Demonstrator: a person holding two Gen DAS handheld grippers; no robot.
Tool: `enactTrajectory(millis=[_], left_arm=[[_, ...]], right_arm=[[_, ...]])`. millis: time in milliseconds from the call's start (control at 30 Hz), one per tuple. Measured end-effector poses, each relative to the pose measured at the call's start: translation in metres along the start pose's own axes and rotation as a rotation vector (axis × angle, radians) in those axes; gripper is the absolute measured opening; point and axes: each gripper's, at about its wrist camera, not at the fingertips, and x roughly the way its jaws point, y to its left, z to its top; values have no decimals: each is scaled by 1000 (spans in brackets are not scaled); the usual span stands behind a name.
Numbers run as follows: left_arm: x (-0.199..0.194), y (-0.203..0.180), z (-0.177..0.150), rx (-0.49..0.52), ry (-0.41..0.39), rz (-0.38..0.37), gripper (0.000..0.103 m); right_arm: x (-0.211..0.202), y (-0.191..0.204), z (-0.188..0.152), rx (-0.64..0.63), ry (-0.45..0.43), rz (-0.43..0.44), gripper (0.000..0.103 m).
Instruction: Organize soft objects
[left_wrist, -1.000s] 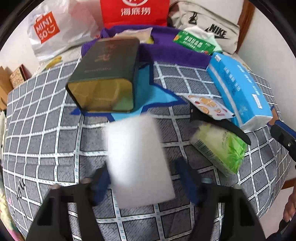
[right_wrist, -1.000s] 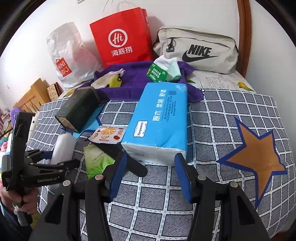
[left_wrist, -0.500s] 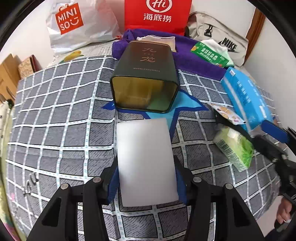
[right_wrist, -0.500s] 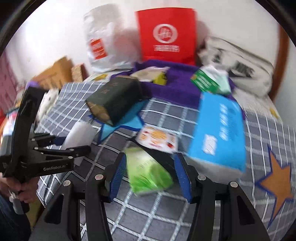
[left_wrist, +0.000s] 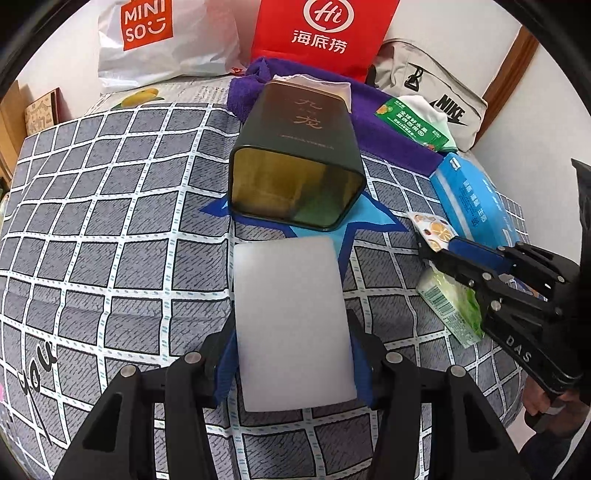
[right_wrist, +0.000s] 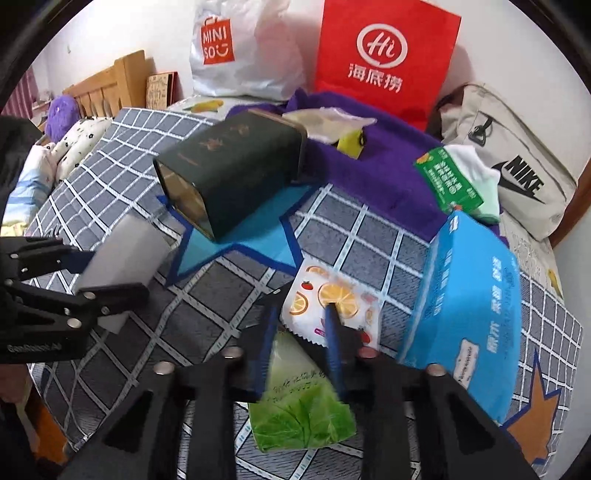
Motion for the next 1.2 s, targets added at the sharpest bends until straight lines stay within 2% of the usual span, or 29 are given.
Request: enactTrajectory(millis=[100, 200, 467, 667, 933, 1033, 1067, 1133, 1167, 1200], left_arm=[[-1, 0, -1, 4, -3, -3, 51], [-1, -2, -2, 16, -1, 6, 51], [0, -6, -2, 40, -3, 29, 51], [0, -6, -1, 29, -2, 26, 51], [0, -9, -3, 42, -8, 52, 51], [0, -9, -3, 47, -5, 58, 51], [0, -9, -3, 47, -5, 60, 51], [0, -11, -2, 50, -4, 70, 52], [1, -12, -2, 50, -3, 74, 52], [1, -12, -2, 52, -1, 78, 52]], right_arm=[[-1, -1, -2, 1, -13, 15, 7], [-4, -5, -3, 13, -15, 24, 2], [-39, -12, -6, 59, -83, 27, 1], [-63, -4, -25, 32, -96, 46, 1], [-52, -8, -60, 52, -2, 64, 2], [-52, -11, -68, 62, -3, 66, 3], [-55, -12, -68, 68, -19, 71, 8], [-59, -14, -66, 71, -48, 79, 28], [-61, -14, -62, 66, -70, 67, 42], [-62, -14, -57, 62, -85, 47, 47]])
